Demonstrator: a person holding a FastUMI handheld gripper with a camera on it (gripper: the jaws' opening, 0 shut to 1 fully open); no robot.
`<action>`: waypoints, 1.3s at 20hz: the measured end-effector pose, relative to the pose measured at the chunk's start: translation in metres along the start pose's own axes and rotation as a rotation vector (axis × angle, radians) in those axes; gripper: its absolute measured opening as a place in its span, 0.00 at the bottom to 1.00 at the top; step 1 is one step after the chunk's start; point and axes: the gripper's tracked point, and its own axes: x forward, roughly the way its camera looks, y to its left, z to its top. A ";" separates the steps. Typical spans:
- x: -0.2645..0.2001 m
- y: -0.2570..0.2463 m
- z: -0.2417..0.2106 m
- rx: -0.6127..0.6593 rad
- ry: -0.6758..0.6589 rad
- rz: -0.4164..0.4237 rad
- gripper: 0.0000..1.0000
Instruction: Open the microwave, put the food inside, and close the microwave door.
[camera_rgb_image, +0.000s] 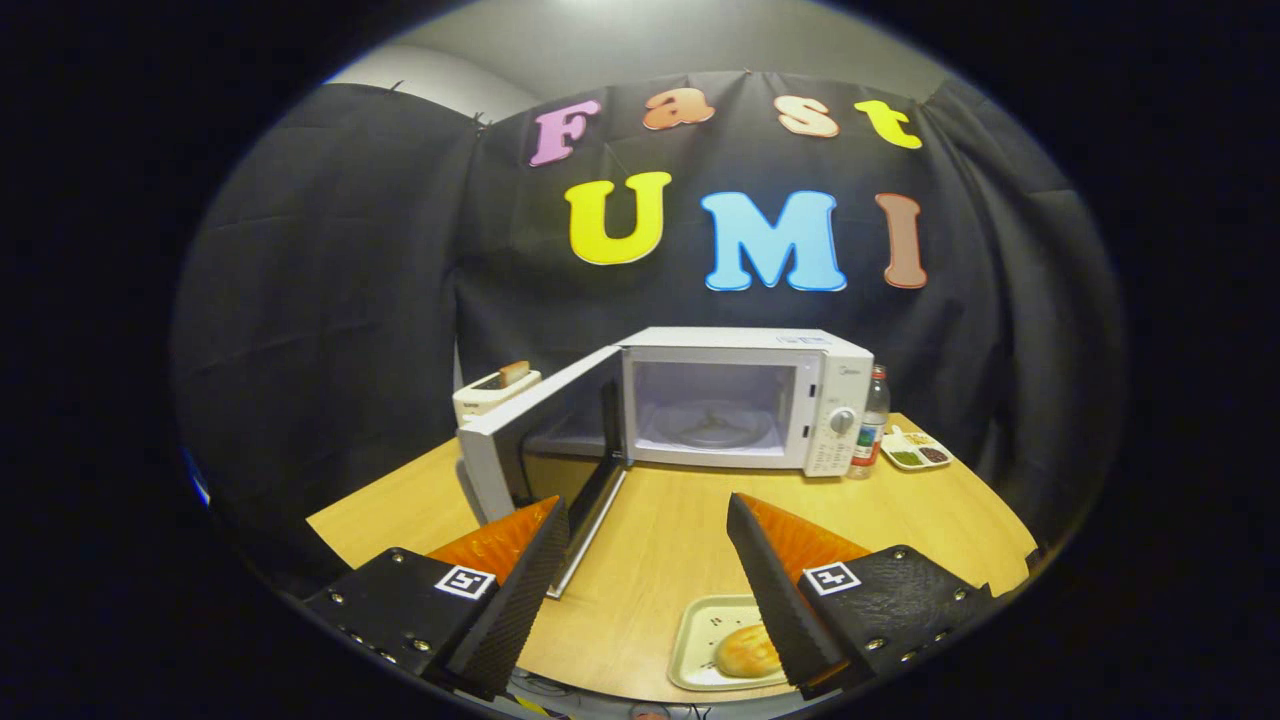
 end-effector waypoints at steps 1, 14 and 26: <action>0.002 -0.011 -0.008 0.002 0.015 -0.027 0.97; 0.012 -0.073 -0.127 0.062 0.310 -0.177 0.97; 0.009 -0.080 -0.186 0.026 0.495 -0.191 0.97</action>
